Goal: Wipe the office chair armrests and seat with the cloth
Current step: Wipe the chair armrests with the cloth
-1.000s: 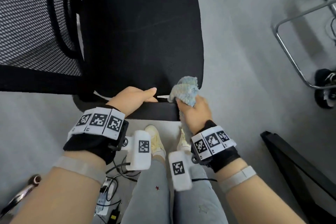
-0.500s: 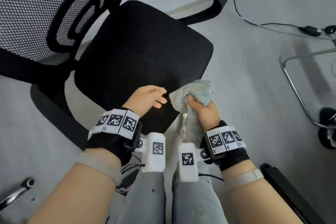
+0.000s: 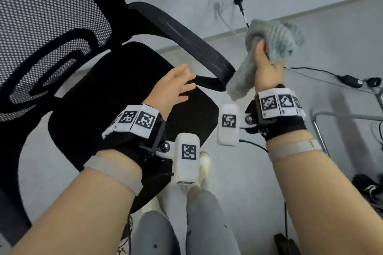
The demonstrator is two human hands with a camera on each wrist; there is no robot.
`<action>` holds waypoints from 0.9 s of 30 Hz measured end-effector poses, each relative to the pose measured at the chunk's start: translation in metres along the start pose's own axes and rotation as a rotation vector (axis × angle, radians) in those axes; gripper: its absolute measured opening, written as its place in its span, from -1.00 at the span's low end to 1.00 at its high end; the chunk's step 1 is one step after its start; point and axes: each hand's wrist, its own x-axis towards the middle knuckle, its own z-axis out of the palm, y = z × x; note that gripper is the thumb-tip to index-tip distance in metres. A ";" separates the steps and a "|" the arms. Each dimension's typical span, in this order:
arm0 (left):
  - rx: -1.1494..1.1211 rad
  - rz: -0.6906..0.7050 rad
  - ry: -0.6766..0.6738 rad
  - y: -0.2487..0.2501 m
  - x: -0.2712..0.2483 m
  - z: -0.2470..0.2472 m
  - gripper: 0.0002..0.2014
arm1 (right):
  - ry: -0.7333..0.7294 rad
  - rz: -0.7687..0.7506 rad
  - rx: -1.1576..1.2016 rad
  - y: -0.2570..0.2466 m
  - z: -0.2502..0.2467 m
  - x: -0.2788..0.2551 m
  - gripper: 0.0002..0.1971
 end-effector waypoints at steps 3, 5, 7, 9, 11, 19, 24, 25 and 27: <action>-0.087 -0.029 0.030 0.006 0.017 0.016 -0.54 | -0.269 0.158 -0.186 -0.006 0.017 0.009 -0.61; -0.162 -0.039 0.038 0.007 0.024 0.022 -0.53 | -0.321 0.164 -0.252 0.005 0.022 0.003 -0.63; -0.177 -0.026 0.011 0.005 0.028 0.024 -0.51 | -0.298 0.102 -0.288 0.019 0.023 -0.004 -0.64; -0.174 -0.013 -0.004 0.001 0.028 0.025 -0.45 | -0.260 0.066 -0.320 0.029 0.022 -0.012 -0.59; -0.191 -0.011 0.000 -0.003 0.026 0.023 -0.40 | -0.228 0.023 -0.372 0.041 0.018 -0.018 -0.48; -0.187 -0.088 -0.116 -0.031 -0.009 0.017 -0.43 | -0.108 0.042 -0.494 0.072 -0.010 -0.076 -0.51; -0.158 -0.142 -0.206 -0.059 -0.040 0.016 -0.46 | -0.040 0.112 -0.510 0.092 -0.020 -0.126 -0.51; -0.151 -0.147 -0.205 -0.064 -0.046 0.017 -0.47 | -0.028 0.120 -0.502 0.096 -0.022 -0.134 -0.56; -0.127 -0.153 -0.196 -0.074 -0.056 0.016 -0.51 | -0.041 0.150 -0.473 0.103 -0.026 -0.150 -0.67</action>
